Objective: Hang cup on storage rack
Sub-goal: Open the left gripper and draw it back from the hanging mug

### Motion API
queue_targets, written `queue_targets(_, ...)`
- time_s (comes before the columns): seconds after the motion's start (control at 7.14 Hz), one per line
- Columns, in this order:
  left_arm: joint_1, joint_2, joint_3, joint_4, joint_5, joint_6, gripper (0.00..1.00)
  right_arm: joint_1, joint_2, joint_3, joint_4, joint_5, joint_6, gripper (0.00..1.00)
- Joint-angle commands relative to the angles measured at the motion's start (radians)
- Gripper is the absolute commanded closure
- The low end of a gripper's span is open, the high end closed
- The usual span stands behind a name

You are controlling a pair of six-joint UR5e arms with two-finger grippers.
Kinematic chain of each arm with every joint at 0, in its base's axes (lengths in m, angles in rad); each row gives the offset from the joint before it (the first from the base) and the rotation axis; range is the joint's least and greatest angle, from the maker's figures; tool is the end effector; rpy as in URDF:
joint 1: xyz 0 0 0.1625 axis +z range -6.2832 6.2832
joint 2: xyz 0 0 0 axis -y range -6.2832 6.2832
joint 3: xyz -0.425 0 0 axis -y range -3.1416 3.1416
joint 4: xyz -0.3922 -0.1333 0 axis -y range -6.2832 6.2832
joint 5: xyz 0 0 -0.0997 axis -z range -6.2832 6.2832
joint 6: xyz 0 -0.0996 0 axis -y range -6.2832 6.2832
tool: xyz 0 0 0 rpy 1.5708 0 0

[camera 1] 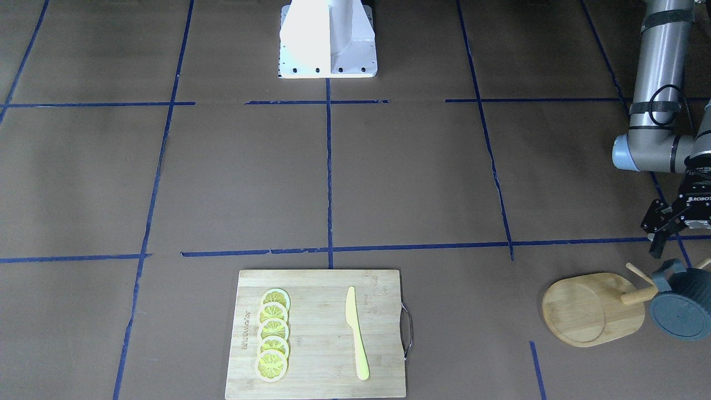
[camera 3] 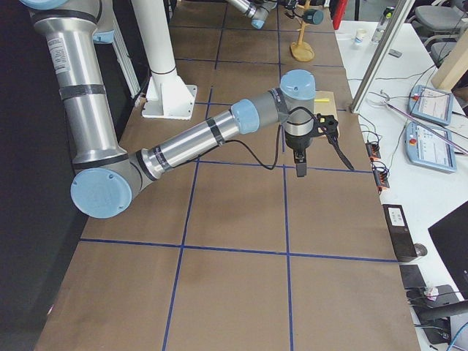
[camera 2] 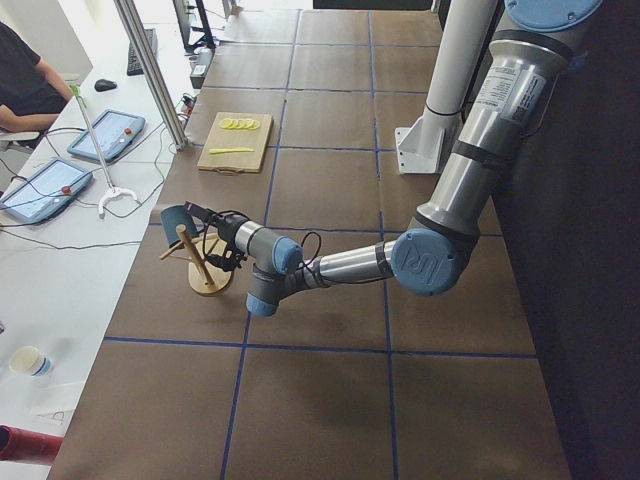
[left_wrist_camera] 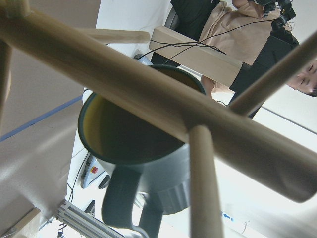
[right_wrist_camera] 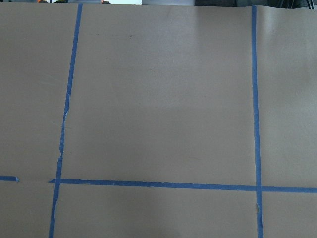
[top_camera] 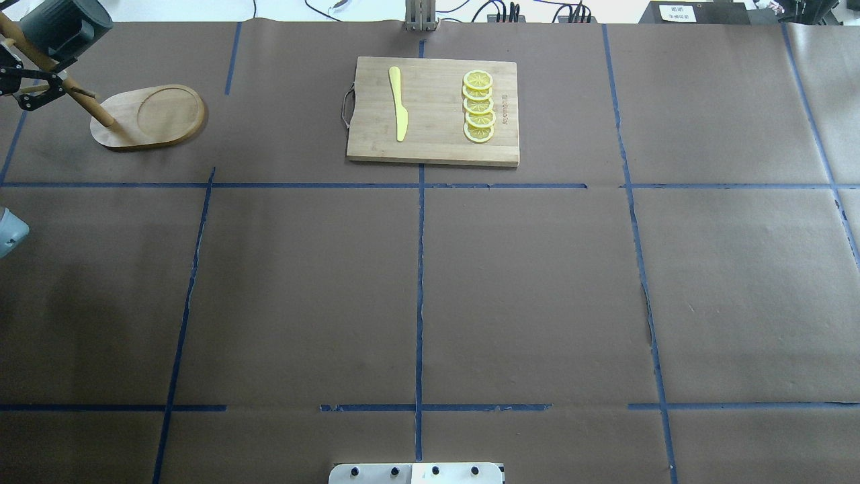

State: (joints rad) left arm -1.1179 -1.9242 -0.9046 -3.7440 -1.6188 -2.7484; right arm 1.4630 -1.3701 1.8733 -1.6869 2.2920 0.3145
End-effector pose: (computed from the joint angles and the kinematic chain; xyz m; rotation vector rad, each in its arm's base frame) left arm 0.1413 -0.5842 0.5580 -0.1035 2.1658 -1.4523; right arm 0.0081 -0.5529 0.4215 0.2125 -0.7732 0.0559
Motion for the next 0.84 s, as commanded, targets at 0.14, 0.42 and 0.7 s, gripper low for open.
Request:
queue_targets(0.14, -0.006, 0.138, -0.168, 0.004, -0.009, -0.002, 0.0, 0.005, 0.0, 0.001, -0.002, 0.001, 0.0, 0.0)
queue_targets(0.42, -0.006, 0.221, -0.291, 0.03, -0.01, -0.005, 0.0, 0.005, -0.001, 0.001, -0.002, 0.003, 0.0, 0.0)
queue_targets(0.7, -0.044, 0.257, -0.425, 0.18, -0.14, 0.019, 0.0, 0.005, -0.012, 0.003, -0.002, 0.004, 0.0, 0.0)
